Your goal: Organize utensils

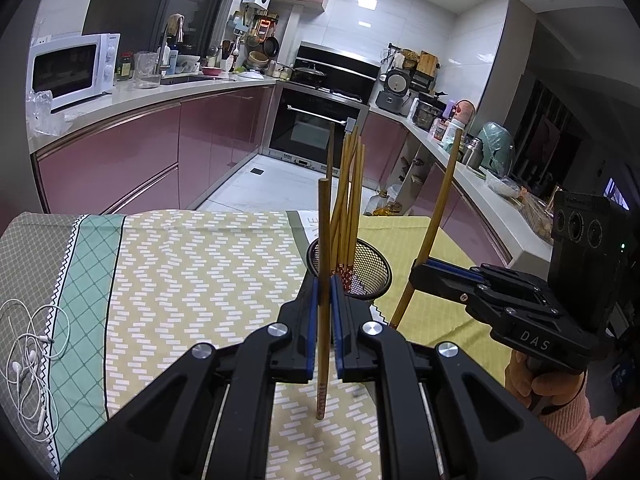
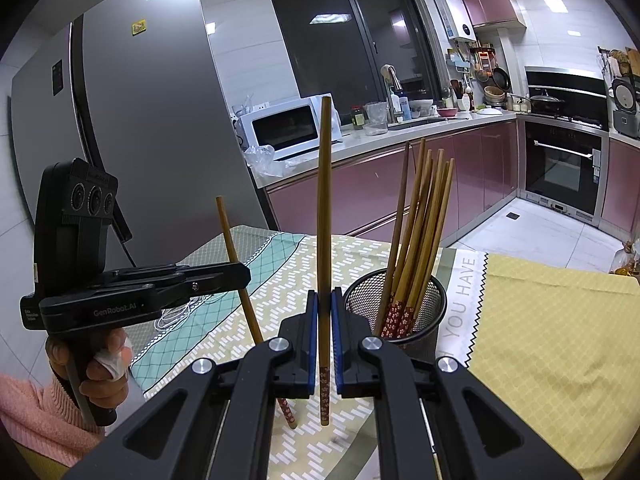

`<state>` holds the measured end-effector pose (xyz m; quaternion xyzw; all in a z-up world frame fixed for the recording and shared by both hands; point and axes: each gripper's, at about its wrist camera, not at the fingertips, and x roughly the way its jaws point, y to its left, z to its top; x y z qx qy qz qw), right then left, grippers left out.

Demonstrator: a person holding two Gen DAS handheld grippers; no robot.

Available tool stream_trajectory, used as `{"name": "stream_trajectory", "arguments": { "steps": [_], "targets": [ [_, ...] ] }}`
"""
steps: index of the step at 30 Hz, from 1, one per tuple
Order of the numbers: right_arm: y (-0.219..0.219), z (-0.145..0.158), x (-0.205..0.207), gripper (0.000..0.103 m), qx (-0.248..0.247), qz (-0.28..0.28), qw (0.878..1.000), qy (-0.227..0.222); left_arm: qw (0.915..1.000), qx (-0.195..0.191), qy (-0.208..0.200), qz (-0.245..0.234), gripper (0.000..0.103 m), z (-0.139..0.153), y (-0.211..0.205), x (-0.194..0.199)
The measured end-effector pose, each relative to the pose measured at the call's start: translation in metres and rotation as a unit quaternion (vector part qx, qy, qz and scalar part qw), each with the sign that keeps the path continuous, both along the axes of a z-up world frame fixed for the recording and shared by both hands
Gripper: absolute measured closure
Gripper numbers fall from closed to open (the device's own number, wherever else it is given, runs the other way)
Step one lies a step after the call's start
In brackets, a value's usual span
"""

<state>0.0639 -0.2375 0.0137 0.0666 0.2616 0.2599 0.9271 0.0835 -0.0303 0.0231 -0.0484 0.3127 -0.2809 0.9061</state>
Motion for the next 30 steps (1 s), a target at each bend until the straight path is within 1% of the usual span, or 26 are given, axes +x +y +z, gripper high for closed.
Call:
{"name": "stream_trajectory", "arguments": {
  "steps": [30],
  "targets": [
    [0.006, 0.006, 0.003, 0.097, -0.001, -0.008, 1.0, -0.013, 0.9999, 0.005, -0.013, -0.006, 0.096, 0.01, -0.008, 0.005]
  ]
}}
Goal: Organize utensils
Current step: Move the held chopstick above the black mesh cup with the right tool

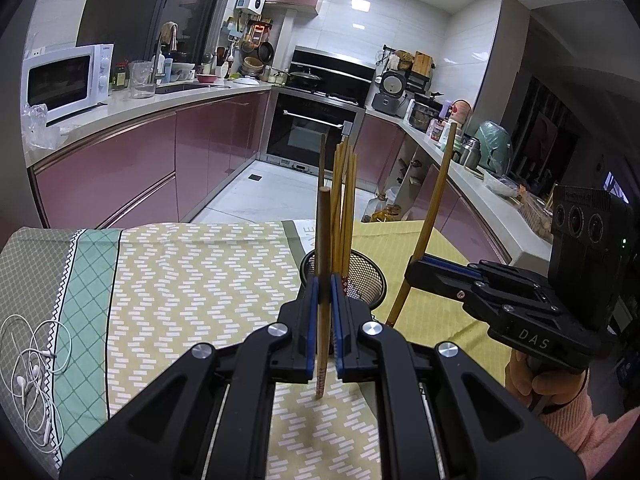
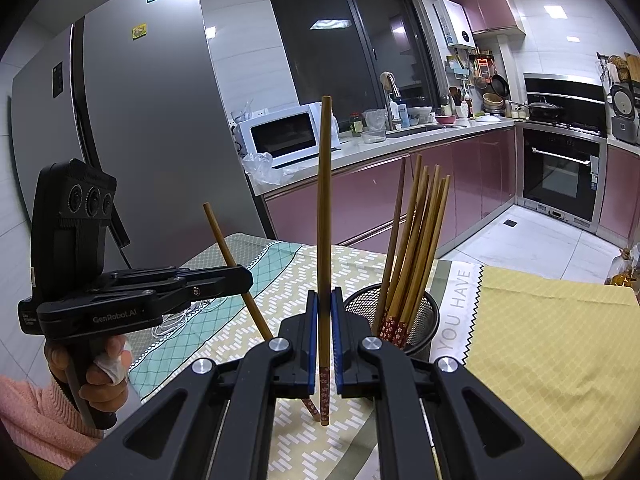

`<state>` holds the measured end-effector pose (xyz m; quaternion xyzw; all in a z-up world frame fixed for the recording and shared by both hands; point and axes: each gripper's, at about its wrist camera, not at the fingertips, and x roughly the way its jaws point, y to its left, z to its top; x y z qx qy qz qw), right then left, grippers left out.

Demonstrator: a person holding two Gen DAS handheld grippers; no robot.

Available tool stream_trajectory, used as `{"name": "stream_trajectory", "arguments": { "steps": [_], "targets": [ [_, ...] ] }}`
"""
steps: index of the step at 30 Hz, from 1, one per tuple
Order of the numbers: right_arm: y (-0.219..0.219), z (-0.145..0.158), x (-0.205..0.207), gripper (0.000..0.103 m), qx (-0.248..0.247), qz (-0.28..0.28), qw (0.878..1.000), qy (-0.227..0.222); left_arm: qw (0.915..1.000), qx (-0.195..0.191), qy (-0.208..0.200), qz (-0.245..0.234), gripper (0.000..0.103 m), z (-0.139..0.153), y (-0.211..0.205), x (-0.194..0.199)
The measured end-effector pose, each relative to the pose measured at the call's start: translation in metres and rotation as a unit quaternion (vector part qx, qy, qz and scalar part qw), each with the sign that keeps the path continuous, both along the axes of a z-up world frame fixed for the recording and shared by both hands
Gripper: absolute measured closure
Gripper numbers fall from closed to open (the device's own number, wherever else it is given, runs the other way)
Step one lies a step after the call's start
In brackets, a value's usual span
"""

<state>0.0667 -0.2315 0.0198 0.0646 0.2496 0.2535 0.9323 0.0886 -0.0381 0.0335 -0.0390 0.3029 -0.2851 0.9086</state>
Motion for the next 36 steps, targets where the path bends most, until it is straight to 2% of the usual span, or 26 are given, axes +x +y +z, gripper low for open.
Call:
{"name": "stream_trajectory", "arguments": {
  "steps": [36],
  "targets": [
    [0.004, 0.006, 0.0065, 0.097, -0.001, -0.006, 1.0, -0.007, 0.9999, 0.002, -0.01, -0.004, 0.096, 0.0065, -0.0025, 0.0014]
  ]
}}
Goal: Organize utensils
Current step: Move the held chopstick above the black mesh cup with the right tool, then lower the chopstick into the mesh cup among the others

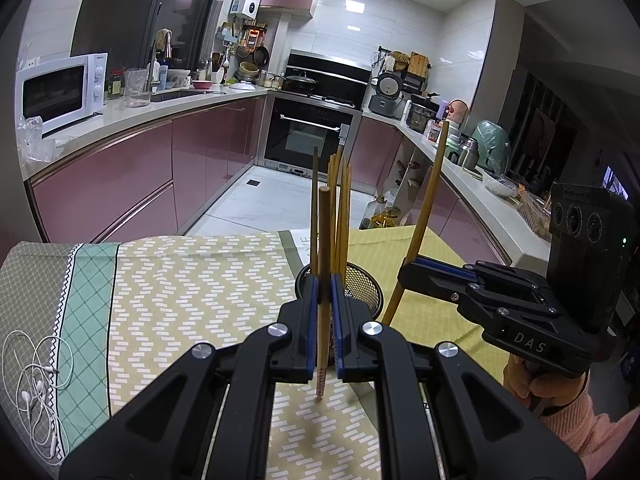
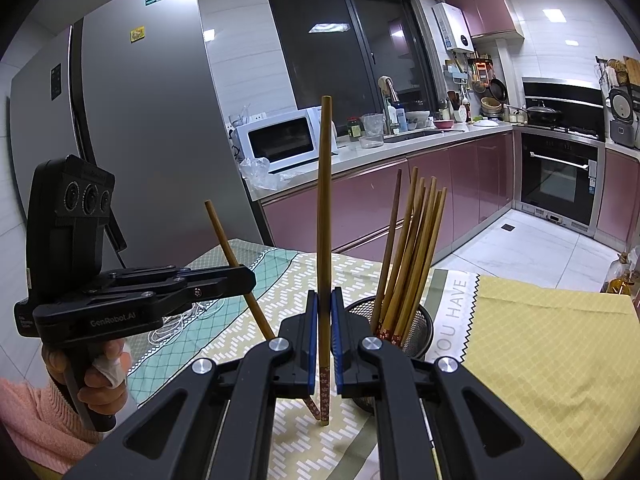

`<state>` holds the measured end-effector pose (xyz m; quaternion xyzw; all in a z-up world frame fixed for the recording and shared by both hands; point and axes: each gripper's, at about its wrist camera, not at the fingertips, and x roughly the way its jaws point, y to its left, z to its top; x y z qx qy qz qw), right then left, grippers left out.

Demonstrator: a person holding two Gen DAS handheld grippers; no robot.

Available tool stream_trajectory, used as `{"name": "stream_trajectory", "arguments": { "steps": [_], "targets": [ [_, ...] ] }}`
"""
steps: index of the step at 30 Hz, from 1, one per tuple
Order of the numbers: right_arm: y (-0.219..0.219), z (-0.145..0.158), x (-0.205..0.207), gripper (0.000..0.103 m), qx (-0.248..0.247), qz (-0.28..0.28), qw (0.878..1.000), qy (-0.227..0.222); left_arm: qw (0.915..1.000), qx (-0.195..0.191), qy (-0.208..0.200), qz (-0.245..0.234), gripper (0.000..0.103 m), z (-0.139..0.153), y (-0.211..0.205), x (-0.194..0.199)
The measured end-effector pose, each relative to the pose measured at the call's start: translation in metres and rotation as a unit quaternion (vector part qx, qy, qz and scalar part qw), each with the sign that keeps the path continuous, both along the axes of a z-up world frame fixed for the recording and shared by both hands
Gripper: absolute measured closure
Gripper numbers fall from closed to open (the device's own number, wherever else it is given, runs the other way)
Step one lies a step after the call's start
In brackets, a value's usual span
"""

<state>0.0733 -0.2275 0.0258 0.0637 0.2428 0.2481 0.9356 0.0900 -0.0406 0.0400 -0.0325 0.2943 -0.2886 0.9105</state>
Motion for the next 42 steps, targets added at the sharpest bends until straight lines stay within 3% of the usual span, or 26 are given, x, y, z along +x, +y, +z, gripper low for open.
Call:
{"name": "stream_trajectory", "arguments": {
  "steps": [27, 42],
  "targets": [
    [0.0, 0.011, 0.004, 0.097, 0.005, 0.003, 1.0, -0.011, 0.9995, 0.008, -0.031, -0.002, 0.096, 0.03, -0.004, 0.002],
    [-0.002, 0.029, 0.014, 0.097, 0.011, -0.002, 0.999, -0.031, 0.9977, -0.005, -0.067, 0.0, 0.096, 0.071, -0.01, -0.001]
  ]
}}
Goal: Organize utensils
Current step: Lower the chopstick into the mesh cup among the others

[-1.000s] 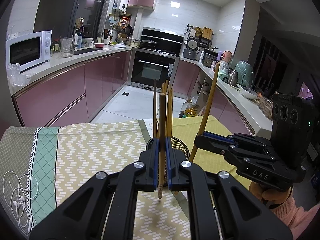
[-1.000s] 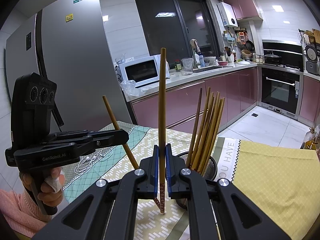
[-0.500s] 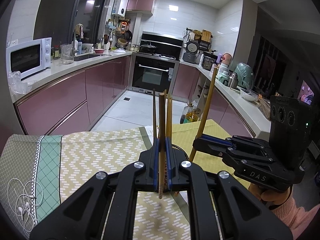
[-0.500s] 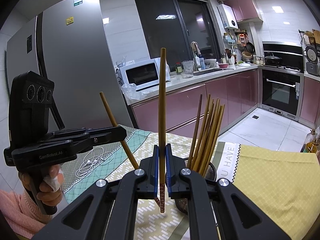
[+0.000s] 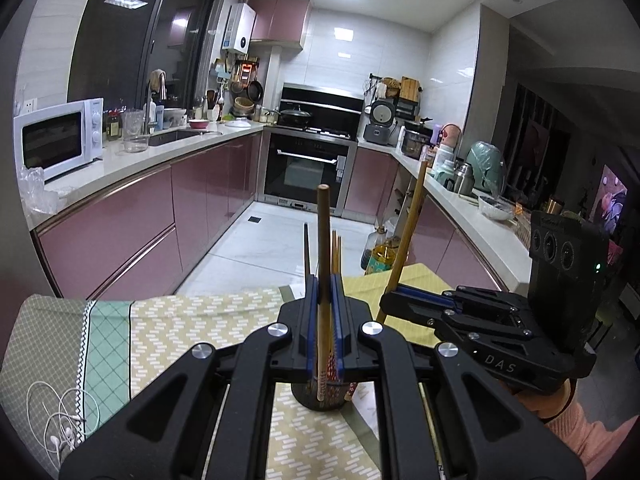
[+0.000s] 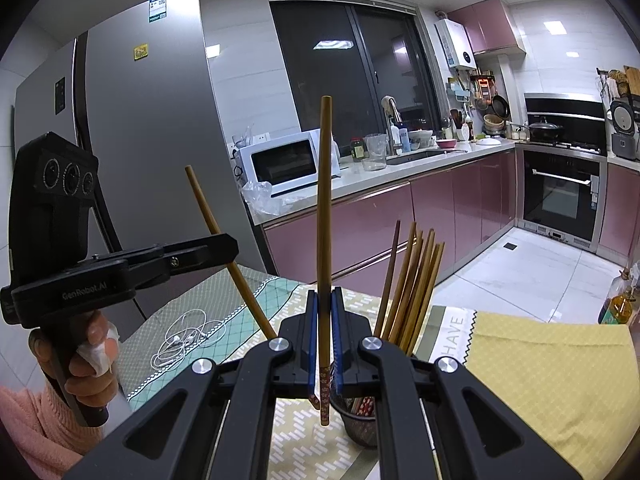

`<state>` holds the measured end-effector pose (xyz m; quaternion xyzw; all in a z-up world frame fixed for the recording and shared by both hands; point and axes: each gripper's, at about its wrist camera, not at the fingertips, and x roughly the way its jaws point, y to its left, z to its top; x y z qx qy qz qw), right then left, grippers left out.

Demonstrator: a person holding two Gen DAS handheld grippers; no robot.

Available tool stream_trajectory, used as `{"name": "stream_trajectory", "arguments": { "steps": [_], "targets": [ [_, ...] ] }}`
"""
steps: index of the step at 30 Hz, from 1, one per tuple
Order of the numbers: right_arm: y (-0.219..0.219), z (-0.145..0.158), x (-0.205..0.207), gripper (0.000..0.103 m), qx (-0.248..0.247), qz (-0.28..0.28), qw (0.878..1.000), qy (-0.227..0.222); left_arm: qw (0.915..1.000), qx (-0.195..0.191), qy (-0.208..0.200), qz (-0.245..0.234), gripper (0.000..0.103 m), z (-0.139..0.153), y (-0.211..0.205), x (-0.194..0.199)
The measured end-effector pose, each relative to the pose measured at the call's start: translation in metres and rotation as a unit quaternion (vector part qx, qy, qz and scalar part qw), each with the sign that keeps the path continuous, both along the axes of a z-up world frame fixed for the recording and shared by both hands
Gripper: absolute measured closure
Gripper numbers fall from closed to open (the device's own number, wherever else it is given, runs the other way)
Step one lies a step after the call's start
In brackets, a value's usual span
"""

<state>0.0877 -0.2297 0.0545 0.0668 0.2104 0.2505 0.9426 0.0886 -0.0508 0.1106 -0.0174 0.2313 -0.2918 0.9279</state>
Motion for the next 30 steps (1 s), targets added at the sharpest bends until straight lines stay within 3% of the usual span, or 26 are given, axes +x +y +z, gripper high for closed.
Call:
{"name": "stream_trajectory", "arguments": {
  "steps": [15, 30],
  "targets": [
    [-0.007, 0.005, 0.017, 0.097, 0.015, -0.018, 1.0, -0.003, 0.9996, 0.006, -0.026, -0.004, 0.096, 0.018, -0.027, 0.013],
    [-0.001, -0.005, 0.025, 0.097, -0.002, -0.036, 0.999, 0.006, 0.9996, 0.029, 0.004, -0.001, 0.096, -0.014, -0.039, 0.039]
  ]
}}
